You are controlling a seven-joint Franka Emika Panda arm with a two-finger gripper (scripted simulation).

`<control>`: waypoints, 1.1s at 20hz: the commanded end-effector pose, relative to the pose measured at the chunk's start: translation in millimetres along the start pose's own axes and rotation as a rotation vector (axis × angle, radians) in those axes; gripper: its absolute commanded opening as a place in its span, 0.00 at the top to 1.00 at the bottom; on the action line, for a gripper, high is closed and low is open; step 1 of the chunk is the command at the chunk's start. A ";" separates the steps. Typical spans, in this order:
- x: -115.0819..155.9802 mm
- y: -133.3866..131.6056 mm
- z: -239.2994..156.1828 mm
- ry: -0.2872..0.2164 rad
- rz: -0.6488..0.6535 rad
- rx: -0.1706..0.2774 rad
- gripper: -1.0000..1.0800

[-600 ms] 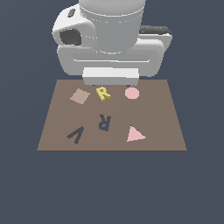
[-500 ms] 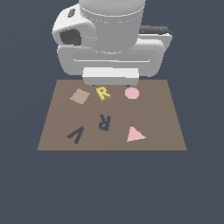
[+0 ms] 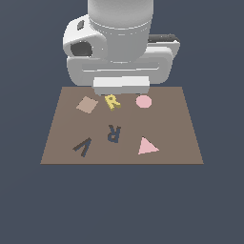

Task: Insert a designated object into the corresponding slot on a board.

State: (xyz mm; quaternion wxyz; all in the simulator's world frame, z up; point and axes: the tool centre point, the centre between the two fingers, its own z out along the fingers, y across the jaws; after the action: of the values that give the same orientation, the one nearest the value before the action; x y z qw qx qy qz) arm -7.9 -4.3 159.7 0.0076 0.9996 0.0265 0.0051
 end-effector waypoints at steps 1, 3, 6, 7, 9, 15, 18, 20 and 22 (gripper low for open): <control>-5.5 0.8 8.6 -0.001 -0.033 0.001 0.04; -10.8 1.7 17.1 -0.001 -0.067 0.003 0.04; -20.1 3.7 32.1 -0.002 -0.127 0.006 0.04; -23.6 4.6 37.7 -0.002 -0.149 0.007 0.04; -30.8 6.9 49.8 -0.003 -0.197 0.009 0.04; -48.2 14.2 80.6 -0.004 -0.319 0.014 0.04; -54.1 17.5 91.9 -0.005 -0.362 0.016 0.04; -57.0 19.4 97.9 -0.005 -0.385 0.017 0.04; -59.2 21.0 102.6 -0.005 -0.403 0.017 0.04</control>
State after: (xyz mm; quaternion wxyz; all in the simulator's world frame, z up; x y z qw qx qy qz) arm -63.2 -28.7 60.6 0.0001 0.9759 0.2181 0.0002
